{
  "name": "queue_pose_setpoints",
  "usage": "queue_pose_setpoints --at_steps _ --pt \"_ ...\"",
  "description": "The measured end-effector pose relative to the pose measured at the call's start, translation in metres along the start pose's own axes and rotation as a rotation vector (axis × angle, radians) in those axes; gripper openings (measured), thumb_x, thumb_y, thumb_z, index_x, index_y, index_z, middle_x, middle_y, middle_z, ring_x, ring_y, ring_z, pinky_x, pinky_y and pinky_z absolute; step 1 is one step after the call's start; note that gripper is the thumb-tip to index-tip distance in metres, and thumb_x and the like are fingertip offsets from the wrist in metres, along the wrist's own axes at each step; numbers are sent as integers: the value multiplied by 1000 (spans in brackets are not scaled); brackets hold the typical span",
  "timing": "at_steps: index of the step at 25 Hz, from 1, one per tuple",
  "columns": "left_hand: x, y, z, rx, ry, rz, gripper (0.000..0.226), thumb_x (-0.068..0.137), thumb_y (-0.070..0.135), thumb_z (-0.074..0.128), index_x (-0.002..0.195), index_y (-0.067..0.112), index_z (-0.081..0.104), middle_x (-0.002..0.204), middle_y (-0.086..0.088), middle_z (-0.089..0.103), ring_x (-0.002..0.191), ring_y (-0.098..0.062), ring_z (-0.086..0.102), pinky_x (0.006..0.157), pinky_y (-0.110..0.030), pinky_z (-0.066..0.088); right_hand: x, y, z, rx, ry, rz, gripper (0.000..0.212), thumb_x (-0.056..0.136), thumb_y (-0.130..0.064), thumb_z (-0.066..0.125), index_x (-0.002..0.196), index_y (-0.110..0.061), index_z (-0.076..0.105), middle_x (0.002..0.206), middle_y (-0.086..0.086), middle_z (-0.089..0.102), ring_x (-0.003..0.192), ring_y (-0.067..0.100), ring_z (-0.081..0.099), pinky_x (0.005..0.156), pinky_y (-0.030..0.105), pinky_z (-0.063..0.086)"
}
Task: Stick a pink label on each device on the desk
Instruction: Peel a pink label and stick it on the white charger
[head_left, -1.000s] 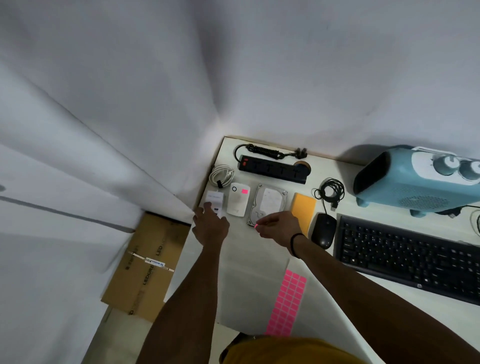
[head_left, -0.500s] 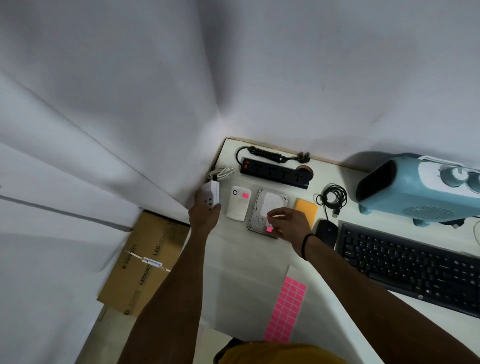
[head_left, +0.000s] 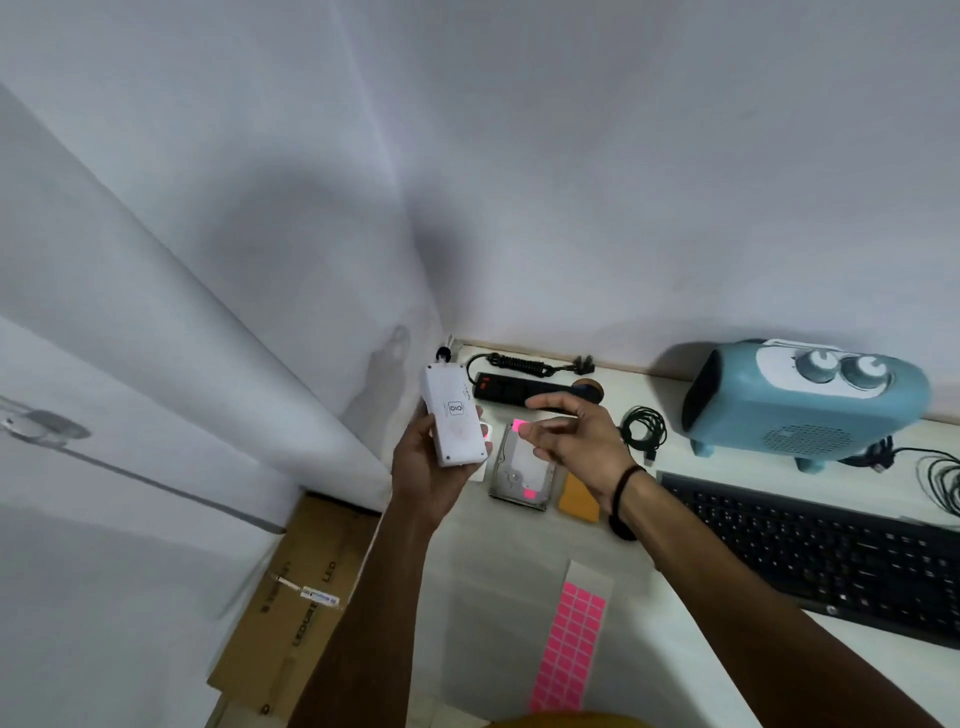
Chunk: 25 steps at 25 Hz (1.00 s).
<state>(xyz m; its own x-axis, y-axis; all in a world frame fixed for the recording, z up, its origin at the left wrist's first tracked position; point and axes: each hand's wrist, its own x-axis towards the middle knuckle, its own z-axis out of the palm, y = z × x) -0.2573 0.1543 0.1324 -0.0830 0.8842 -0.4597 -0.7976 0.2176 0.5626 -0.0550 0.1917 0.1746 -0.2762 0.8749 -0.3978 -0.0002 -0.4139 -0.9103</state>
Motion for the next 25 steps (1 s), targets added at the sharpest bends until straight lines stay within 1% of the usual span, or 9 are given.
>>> queue_pose_setpoints --at_steps 3,5,7,8,10,12,15,21,25 --pt "-25 -30 30 -29 -16 -15 43 92 25 40 127 9 59 107 -21 66 82 -33 66 76 -42 46 -19 -8 -11 -128 53 -116 18 74 -16 84 91 -19 77 74 2 75 68 11 65 79 34 58" --pt "-39 -50 48 21 -14 -22 42 95 26 33 117 5 62 95 -19 67 74 -34 65 67 -37 49 -33 -12 -19 -220 88 -172 13 73 -25 86 83 -23 79 73 -2 76 65 6 65 78 31 57" --pt "-51 -67 66 73 -24 -27 41 96 27 35 107 4 66 86 -19 66 70 -34 62 58 -34 50 -46 -16 -27 -277 129 -221 12 72 -30 86 82 -25 80 72 -5 76 65 2 67 75 26 56" --pt "-55 -74 73 100 -34 -23 38 94 28 39 108 4 66 85 -19 65 69 -34 61 56 -33 49 -51 -19 -31 -285 147 -235 13 72 -31 86 82 -25 80 72 -6 76 68 3 69 77 26 57" --pt "-63 -86 86 145 -85 -3 40 84 30 52 114 6 62 88 -20 61 68 -33 59 55 -33 48 -59 -24 -39 -299 170 -255 16 70 -35 86 82 -26 80 74 -5 77 73 10 74 81 36 60" --pt "-67 -95 92 187 -117 16 46 79 29 57 119 8 61 91 -21 58 69 -33 57 55 -32 48 -63 -28 -45 -312 220 -262 16 68 -36 86 80 -26 79 71 -4 77 69 11 74 80 42 61" --pt "-76 -104 101 217 -135 44 50 87 26 51 133 8 58 93 -17 63 73 -30 59 56 -32 50 -73 -32 -51 -314 318 -251 14 67 -31 88 74 -24 79 65 -6 75 57 5 67 75 37 62" --pt "-87 -110 109 287 -156 111 53 88 23 47 140 19 56 102 -14 67 78 -25 64 56 -31 54 -89 -40 -54 -305 388 -223 15 61 -32 89 68 -25 78 62 -7 74 61 8 71 73 35 62" --pt "-93 -106 114 287 -148 114 45 98 19 40 139 15 57 102 -18 67 78 -29 63 54 -32 56 -97 -55 -58 -429 453 -241 38 53 -46 91 73 -22 70 61 -4 71 54 9 67 59 27 58"
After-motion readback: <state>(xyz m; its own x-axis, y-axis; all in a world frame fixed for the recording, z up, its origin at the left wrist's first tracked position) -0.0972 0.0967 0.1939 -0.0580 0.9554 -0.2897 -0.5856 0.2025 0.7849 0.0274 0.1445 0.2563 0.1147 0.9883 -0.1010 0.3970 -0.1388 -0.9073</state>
